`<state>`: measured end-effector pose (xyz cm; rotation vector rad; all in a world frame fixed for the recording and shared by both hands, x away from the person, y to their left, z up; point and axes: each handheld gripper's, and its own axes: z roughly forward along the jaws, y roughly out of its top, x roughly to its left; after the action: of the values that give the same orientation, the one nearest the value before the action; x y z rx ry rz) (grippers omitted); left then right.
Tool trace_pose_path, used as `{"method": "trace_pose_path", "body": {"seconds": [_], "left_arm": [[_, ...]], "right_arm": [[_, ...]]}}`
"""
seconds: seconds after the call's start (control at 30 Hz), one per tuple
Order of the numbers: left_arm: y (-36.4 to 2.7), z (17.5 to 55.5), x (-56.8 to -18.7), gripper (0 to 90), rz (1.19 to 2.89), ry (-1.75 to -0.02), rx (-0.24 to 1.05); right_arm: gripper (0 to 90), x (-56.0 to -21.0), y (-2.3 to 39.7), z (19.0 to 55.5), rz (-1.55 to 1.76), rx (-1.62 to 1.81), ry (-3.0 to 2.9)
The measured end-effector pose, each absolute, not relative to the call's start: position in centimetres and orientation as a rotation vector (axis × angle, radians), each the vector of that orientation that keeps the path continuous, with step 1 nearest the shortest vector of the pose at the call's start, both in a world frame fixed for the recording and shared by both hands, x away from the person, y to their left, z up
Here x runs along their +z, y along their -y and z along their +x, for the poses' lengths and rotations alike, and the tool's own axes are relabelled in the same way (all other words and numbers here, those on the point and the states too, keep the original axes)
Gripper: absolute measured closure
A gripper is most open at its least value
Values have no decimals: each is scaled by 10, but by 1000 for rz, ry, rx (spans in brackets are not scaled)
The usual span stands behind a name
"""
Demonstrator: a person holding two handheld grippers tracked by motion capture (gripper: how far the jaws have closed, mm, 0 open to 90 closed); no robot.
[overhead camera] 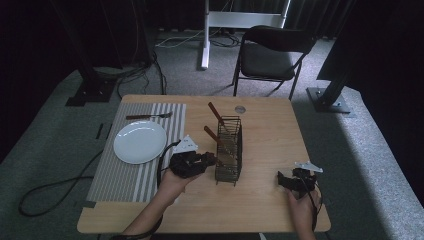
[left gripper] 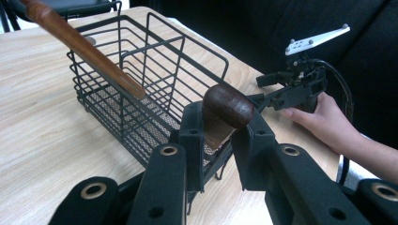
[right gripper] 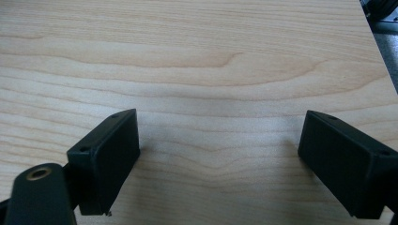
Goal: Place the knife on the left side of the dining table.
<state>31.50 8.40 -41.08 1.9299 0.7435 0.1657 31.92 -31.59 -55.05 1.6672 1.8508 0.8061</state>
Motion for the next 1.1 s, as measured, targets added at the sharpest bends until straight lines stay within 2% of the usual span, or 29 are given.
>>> {"method": "trace_pose_path", "body": {"seconds": [0.5, 1.1], "left_arm": [[-78, 314, -396, 754, 1949, -714, 198], [-95, 307, -365, 754, 1888, -692, 217]], "right_arm": [[121, -550, 316, 319, 1668, 806, -1852], [121, -550, 316, 319, 1668, 804, -1852]]}}
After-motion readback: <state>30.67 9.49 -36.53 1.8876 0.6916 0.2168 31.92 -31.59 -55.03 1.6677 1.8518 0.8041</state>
